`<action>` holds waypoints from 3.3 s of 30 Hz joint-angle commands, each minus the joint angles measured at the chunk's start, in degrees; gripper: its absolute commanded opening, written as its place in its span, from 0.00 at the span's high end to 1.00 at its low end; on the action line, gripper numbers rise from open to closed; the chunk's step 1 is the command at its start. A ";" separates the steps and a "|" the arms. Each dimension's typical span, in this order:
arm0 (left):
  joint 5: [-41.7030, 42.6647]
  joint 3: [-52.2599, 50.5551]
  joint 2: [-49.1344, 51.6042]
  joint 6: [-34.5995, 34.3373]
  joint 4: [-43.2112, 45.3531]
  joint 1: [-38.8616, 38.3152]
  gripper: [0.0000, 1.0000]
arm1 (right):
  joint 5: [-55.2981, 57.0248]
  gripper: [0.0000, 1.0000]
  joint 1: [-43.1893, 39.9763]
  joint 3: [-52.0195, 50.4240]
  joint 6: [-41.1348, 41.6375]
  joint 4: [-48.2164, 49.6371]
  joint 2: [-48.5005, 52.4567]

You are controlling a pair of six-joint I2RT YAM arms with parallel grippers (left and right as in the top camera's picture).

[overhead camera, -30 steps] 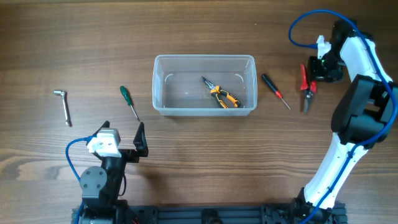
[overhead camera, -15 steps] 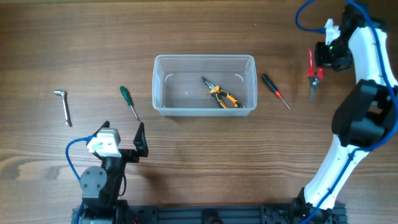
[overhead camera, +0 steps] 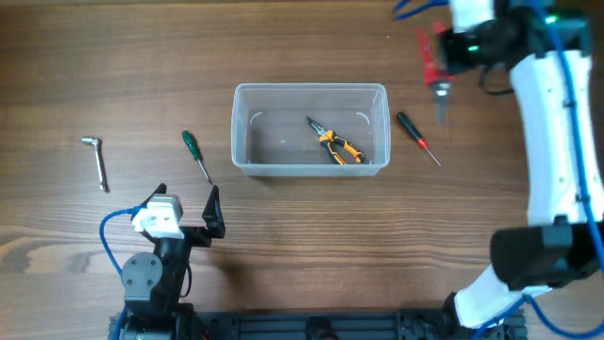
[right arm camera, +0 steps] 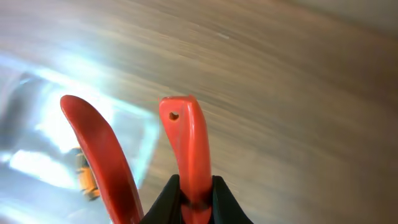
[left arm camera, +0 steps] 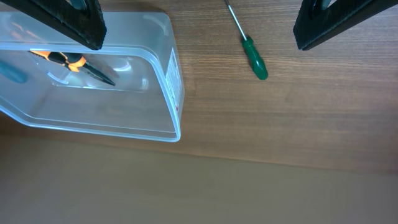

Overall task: Pack container
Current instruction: 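Close the right gripper on a red snips handle and lift, then carry the red snips left over the container with the right gripper, then open the right gripper to drop the snips into the container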

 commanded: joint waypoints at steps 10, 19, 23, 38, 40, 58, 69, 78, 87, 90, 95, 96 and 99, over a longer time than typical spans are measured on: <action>1.09 -0.37 -0.13 -0.31 0.20 -0.33 0.00 | 0.98 0.95 22.32 1.11 -9.94 -0.63 0.00; 1.09 -0.37 -0.13 -0.31 0.20 -0.33 0.00 | 1.55 0.96 27.06 1.11 -11.63 2.56 10.38; 1.09 -0.37 -0.13 -0.31 0.20 -0.33 0.00 | 3.06 0.96 27.10 1.11 -12.61 4.63 16.85; 1.09 -0.37 -0.13 -0.31 0.20 -0.33 0.00 | 2.71 0.95 27.08 1.11 -10.88 7.58 25.00; 1.09 -0.37 -0.13 -0.31 0.20 -0.33 0.00 | 2.56 0.95 27.08 1.11 -10.56 7.72 25.59; 1.07 -0.37 -0.09 -0.31 0.20 -0.31 0.00 | 2.38 0.85 26.99 0.37 -7.91 8.94 27.74; 1.09 -0.37 -0.09 -0.31 0.20 -0.33 0.00 | 5.79 0.38 26.97 1.95 -3.10 8.55 27.65; 1.09 -0.37 -0.09 -0.31 0.20 -0.33 0.00 | 14.12 0.00 22.88 22.27 1.03 -6.05 23.47; 1.09 -0.37 -0.09 -0.31 0.20 -0.33 0.00 | 10.23 0.00 11.74 22.36 1.62 -19.08 11.52; 1.09 -0.37 -0.09 -0.31 0.20 -0.33 0.00 | 1.38 0.00 7.91 22.27 -7.74 -22.64 9.05; 1.09 -0.37 -0.09 -0.31 0.20 -0.33 0.00 | -2.01 0.00 -1.33 19.41 -9.73 -18.21 9.40; 1.09 -0.37 -0.09 -0.31 0.20 -0.33 0.00 | -1.99 0.00 -2.43 18.25 -10.49 -17.92 9.68; 1.09 -0.37 -0.09 -0.31 0.20 -0.33 0.00 | -2.47 0.00 -4.83 12.37 -12.35 -16.35 10.71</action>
